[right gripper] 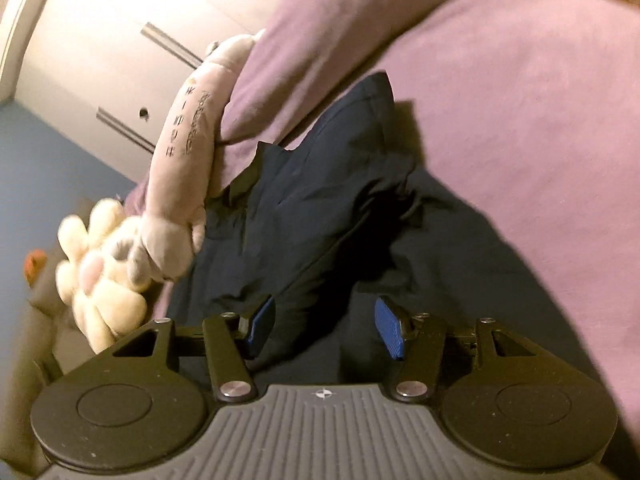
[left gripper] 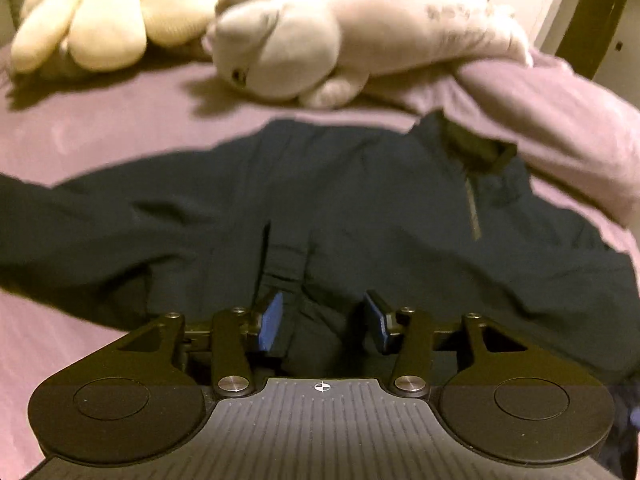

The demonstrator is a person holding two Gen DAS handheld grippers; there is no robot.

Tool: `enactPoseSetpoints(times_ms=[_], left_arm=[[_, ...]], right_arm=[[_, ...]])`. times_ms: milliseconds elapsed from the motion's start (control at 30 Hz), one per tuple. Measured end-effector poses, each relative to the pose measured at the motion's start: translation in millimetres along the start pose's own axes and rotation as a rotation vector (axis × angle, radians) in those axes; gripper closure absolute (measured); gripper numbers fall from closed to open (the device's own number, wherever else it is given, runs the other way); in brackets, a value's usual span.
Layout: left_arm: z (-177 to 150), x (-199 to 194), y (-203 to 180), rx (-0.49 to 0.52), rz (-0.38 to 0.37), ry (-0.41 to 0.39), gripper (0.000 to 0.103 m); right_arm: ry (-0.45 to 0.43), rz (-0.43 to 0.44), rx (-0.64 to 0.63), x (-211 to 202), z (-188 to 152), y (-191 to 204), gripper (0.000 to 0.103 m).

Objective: Fold large clothes

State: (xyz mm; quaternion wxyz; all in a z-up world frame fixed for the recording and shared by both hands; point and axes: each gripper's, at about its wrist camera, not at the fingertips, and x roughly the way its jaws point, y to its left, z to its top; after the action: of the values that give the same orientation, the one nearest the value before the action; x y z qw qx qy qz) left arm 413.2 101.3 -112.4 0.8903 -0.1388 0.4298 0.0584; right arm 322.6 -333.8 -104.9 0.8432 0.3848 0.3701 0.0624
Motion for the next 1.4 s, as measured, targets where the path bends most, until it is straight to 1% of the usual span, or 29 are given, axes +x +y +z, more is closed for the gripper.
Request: enactPoseSetpoints(times_ms=[67,133,233,267,300,333,367,400,433,467,533,600,633,700,733,767,800,833,867,900,933,1000,1100,1133,1233,1267,1300,1367,1400], left_arm=[[-1,8,-1,0.002,0.005,0.009,0.051],[-1,10,-2,0.002,-0.005,0.008,0.054],[4,18,1,-0.011,-0.030,0.002,0.088],[6,19,3,-0.022,-0.031,0.005,0.090],[7,20,4,-0.031,-0.037,0.000,0.092],[9,20,5,-0.032,-0.044,-0.014,0.098],[11,19,4,-0.028,-0.044,-0.032,0.098],[14,16,2,-0.021,-0.043,-0.055,0.099],[17,13,-2,-0.009,-0.038,-0.084,0.099],[21,10,-7,0.015,-0.028,-0.115,0.100],[27,5,-17,0.061,-0.001,-0.166,0.102],[32,2,-26,0.105,0.040,-0.220,0.102],[34,3,-29,0.123,0.060,-0.235,0.101],[36,7,-27,0.124,0.065,-0.200,0.100],[34,10,-24,0.115,0.049,-0.162,0.094],[31,12,-20,0.105,0.035,-0.131,0.083],[26,13,-15,0.098,0.011,-0.107,0.073],[21,13,-10,0.100,-0.004,-0.090,0.052],[15,13,-6,0.107,-0.005,-0.082,0.045],[10,12,-2,0.119,-0.006,-0.082,0.046],[6,13,0,0.130,-0.006,-0.076,0.045],[4,16,2,0.131,-0.033,-0.058,0.045],[8,23,-3,0.124,-0.104,-0.045,0.041],[10,28,-7,0.130,-0.111,-0.038,0.039],[16,47,-10,0.094,-0.090,0.023,0.040],[18,50,-9,0.074,-0.100,0.026,0.050],[19,51,-9,0.060,-0.109,0.028,0.053],[22,48,-11,0.076,-0.086,-0.007,0.068],[23,45,-12,0.101,-0.082,-0.035,0.072]], right_arm=[[0.004,0.004,0.046,12,2,-3,0.047],[0.008,0.005,0.079,20,3,-6,0.047],[-0.009,0.000,0.095,28,8,-6,0.047],[-0.017,-0.010,0.096,31,10,-6,0.050],[-0.028,-0.032,0.095,35,13,-6,0.054],[-0.032,-0.047,0.096,39,16,-5,0.065],[-0.031,-0.051,0.100,44,19,-5,0.074],[-0.027,-0.053,0.107,49,22,-5,0.077],[-0.027,-0.062,0.101,52,24,-4,0.085],[-0.034,-0.080,0.064,54,27,1,0.091],[-0.110,-0.144,-0.038,48,29,10,0.091],[-0.205,-0.235,-0.130,41,26,16,0.091],[-0.219,-0.258,-0.154,39,23,16,0.090],[-0.186,-0.265,-0.187,38,19,15,0.079],[-0.157,-0.250,-0.206,33,16,16,0.061],[-0.138,-0.227,-0.229,27,13,17,0.043],[-0.137,-0.217,-0.250,19,12,19,0.040],[-0.150,-0.212,-0.286,8,9,21,0.039],[-0.169,-0.212,-0.315,-1,9,23,0.038],[-0.191,-0.219,-0.329,-10,9,23,0.036],[-0.213,-0.228,-0.326,-16,12,23,0.030],[-0.226,-0.243,-0.297,-14,22,20,0.030],[-0.175,-0.266,-0.270,13,38,20,0.030],[-0.160,-0.275,-0.270,23,41,22,0.031],[-0.115,-0.313,-0.269,49,45,25,0.031],[-0.110,-0.322,-0.268,56,47,25,0.031],[-0.107,-0.326,-0.271,59,46,25,0.034],[-0.111,-0.353,-0.313,63,45,27,0.052],[-0.114,-0.364,-0.344,64,44,31,0.056]])
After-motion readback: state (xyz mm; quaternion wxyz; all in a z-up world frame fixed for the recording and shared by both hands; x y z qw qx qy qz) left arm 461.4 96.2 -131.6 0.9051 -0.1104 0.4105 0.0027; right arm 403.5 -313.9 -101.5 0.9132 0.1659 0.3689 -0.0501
